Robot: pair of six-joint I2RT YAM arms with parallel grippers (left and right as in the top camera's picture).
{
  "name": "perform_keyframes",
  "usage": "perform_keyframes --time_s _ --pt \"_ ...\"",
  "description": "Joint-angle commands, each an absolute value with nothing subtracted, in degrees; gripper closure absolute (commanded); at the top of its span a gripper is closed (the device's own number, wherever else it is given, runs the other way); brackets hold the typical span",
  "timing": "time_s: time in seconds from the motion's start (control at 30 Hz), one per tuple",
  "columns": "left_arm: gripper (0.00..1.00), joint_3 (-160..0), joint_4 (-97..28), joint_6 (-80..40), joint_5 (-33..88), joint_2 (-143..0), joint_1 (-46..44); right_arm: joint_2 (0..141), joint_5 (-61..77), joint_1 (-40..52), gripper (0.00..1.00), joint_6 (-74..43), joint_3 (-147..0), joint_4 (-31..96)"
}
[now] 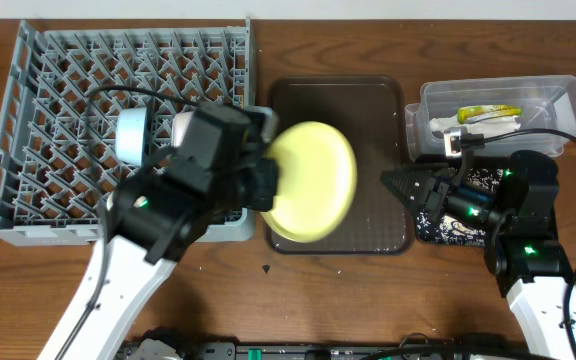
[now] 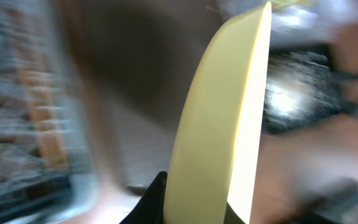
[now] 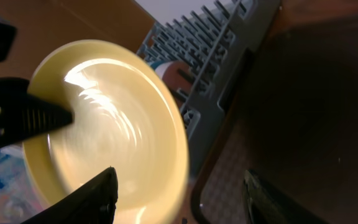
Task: Sort waste into correct bins and load items into the dishwasher
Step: 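Carry the yellow plate to the dish rack with the left gripper, then insert the yellow plate upright into the rack slots and release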
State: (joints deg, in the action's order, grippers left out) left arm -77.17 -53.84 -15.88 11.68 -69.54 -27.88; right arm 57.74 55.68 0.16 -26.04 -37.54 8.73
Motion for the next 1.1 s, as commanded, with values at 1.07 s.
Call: perform_keyframes --time_s 1.07 --pt "0.92 -78.9 -33.6 29.4 -36.2 -94.5 4.0 57.6 44.8 -0.3 0.33 -23.5 -37.5 13.7"
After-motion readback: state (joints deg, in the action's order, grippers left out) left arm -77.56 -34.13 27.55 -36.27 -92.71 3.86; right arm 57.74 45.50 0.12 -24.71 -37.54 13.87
